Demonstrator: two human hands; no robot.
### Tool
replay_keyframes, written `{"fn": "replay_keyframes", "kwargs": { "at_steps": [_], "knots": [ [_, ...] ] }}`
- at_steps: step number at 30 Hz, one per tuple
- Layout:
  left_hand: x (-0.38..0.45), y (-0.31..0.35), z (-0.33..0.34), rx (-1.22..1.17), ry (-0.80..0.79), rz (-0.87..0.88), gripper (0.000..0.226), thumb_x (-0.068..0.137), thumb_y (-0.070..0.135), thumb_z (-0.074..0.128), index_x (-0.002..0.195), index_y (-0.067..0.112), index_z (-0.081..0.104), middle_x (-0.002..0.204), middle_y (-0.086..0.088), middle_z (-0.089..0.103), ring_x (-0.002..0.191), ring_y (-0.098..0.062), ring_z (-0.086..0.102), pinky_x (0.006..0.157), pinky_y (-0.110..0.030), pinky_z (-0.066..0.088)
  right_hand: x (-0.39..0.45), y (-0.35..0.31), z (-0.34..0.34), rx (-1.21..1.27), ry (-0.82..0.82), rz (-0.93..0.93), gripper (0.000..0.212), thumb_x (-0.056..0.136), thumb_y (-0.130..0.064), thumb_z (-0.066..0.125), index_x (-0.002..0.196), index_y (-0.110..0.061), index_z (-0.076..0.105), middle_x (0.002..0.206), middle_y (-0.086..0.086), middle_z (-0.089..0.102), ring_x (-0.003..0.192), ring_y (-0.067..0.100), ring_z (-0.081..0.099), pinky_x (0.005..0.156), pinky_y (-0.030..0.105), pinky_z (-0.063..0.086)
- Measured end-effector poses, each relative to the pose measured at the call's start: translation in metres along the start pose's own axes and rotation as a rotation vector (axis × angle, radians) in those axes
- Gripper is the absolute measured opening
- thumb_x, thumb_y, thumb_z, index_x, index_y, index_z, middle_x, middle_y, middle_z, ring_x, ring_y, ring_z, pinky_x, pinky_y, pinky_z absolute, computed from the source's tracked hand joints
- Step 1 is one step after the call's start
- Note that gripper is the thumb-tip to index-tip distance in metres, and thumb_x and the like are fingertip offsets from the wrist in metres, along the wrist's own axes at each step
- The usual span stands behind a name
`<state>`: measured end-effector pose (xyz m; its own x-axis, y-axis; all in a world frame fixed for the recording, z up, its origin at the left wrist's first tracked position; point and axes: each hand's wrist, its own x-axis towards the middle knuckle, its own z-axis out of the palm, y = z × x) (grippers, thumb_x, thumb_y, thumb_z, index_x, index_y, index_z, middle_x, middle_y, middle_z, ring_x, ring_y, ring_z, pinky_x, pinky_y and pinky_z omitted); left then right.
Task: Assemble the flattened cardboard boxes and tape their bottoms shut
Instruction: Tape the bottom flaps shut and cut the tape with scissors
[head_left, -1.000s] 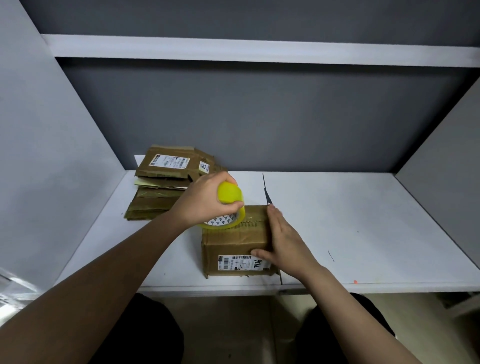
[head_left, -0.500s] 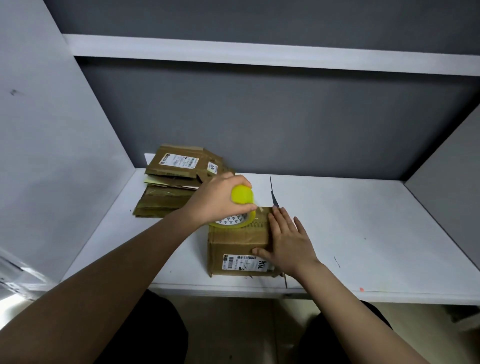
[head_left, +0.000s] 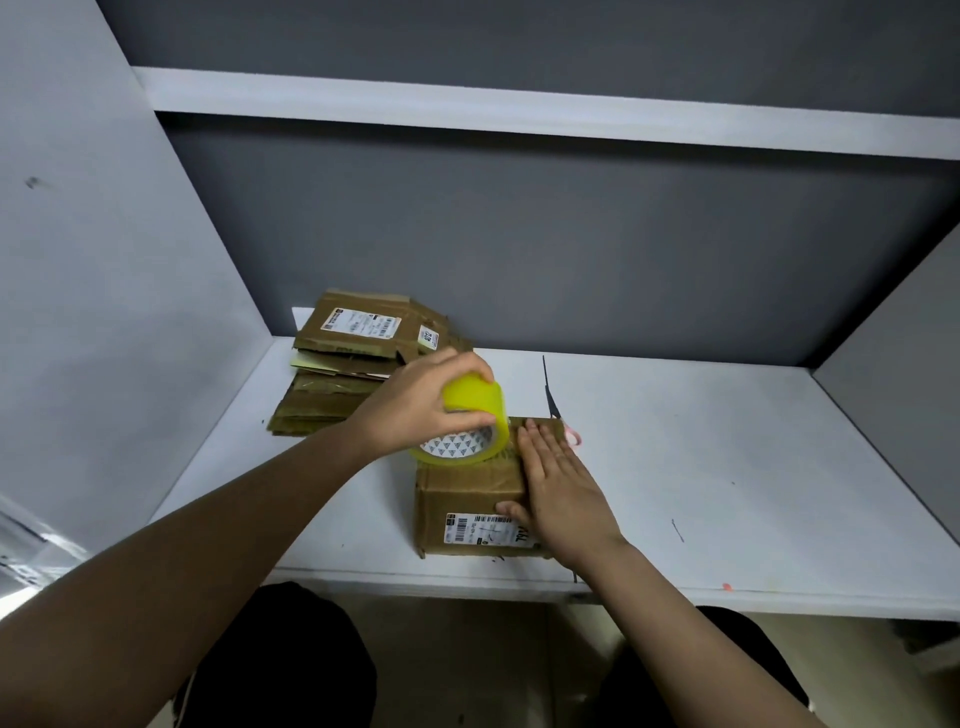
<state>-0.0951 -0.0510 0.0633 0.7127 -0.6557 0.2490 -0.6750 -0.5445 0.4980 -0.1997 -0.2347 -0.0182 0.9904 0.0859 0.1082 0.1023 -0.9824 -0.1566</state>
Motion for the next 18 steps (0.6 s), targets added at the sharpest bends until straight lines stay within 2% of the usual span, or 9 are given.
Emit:
{"fn": "replay_keyframes", "kwargs": {
  "at_steps": [2, 4, 8, 10, 12, 13, 16, 18],
  "knots": [
    [0.003, -0.001, -0.006, 0.062, -0.045, 0.027, 0.041, 0.074, 0.052, 0.072, 0.107, 0.034, 0.057, 0.107, 0.007, 0.056, 0.099, -0.013, 0.053, 0.083, -0.04, 0.048, 0.0, 0.0, 0.001, -0.025, -0.001, -0.002, 0.085, 0.095, -0.058, 0.036, 0.153, -0.013, -0.007, 0.161, 0.004, -0.008, 0.148, 0.017, -0.009, 0.112, 0.025, -0.012],
    [0.007, 0.003, -0.011, 0.169, -0.112, 0.064, 0.042, 0.075, 0.05, 0.072, 0.11, 0.03, 0.059, 0.108, 0.007, 0.056, 0.099, -0.012, 0.052, 0.082, -0.034, 0.046, 0.001, 0.0, 0.002, -0.035, 0.019, -0.006, 0.085, 0.095, -0.059, 0.033, 0.153, -0.013, -0.008, 0.161, 0.004, -0.009, 0.148, 0.017, -0.009, 0.112, 0.024, -0.012],
    [0.012, 0.015, -0.015, 0.401, -0.2, 0.16, 0.044, 0.078, 0.051, 0.068, 0.114, 0.028, 0.057, 0.11, 0.006, 0.054, 0.099, -0.014, 0.053, 0.076, -0.029, 0.046, 0.002, -0.002, 0.003, -0.061, -0.007, -0.019, 0.084, 0.095, -0.058, 0.035, 0.153, -0.011, -0.004, 0.16, 0.004, -0.008, 0.148, 0.018, -0.006, 0.111, 0.025, -0.012],
    [0.015, 0.019, -0.015, 0.497, -0.242, 0.186, 0.045, 0.08, 0.053, 0.064, 0.117, 0.028, 0.055, 0.112, 0.004, 0.054, 0.1, -0.015, 0.053, 0.076, -0.029, 0.045, 0.002, -0.001, 0.004, -0.084, 0.018, -0.01, 0.087, 0.091, -0.057, 0.047, 0.152, -0.006, 0.013, 0.159, 0.009, 0.01, 0.148, 0.024, 0.013, 0.113, 0.031, -0.002],
    [0.017, 0.023, -0.016, 0.561, -0.263, 0.207, 0.046, 0.082, 0.054, 0.062, 0.118, 0.028, 0.053, 0.113, 0.004, 0.053, 0.101, -0.015, 0.053, 0.076, -0.028, 0.043, 0.004, 0.0, 0.006, -0.112, -0.003, 0.016, 0.088, 0.076, -0.059, 0.065, 0.139, -0.001, 0.045, 0.145, 0.014, 0.044, 0.133, 0.027, 0.046, 0.108, 0.038, 0.023],
    [0.017, 0.024, -0.016, 0.588, -0.272, 0.218, 0.046, 0.082, 0.054, 0.061, 0.119, 0.028, 0.052, 0.113, 0.004, 0.053, 0.102, -0.015, 0.053, 0.075, -0.027, 0.042, 0.004, 0.0, 0.008, -0.133, -0.016, 0.028, 0.087, 0.07, -0.062, 0.068, 0.131, -0.001, 0.055, 0.136, 0.014, 0.055, 0.124, 0.026, 0.055, 0.103, 0.038, 0.032],
    [0.021, 0.028, -0.015, 0.645, -0.304, 0.242, 0.045, 0.083, 0.054, 0.06, 0.119, 0.028, 0.051, 0.115, 0.002, 0.053, 0.104, -0.017, 0.052, 0.075, -0.028, 0.041, 0.003, 0.001, 0.012, -0.152, -0.019, 0.038, 0.081, 0.072, -0.062, 0.062, 0.125, -0.002, 0.061, 0.129, 0.013, 0.061, 0.117, 0.025, 0.06, 0.098, 0.038, 0.038],
    [0.022, 0.027, -0.018, 0.698, -0.336, 0.261, 0.045, 0.083, 0.053, 0.061, 0.12, 0.027, 0.051, 0.115, 0.001, 0.053, 0.105, -0.019, 0.053, 0.077, -0.03, 0.044, 0.001, 0.001, 0.008, -0.164, 0.013, 0.049, 0.077, 0.084, -0.061, 0.043, 0.131, -0.002, 0.056, 0.136, 0.013, 0.055, 0.125, 0.025, 0.055, 0.103, 0.038, 0.033]
  ]
}}
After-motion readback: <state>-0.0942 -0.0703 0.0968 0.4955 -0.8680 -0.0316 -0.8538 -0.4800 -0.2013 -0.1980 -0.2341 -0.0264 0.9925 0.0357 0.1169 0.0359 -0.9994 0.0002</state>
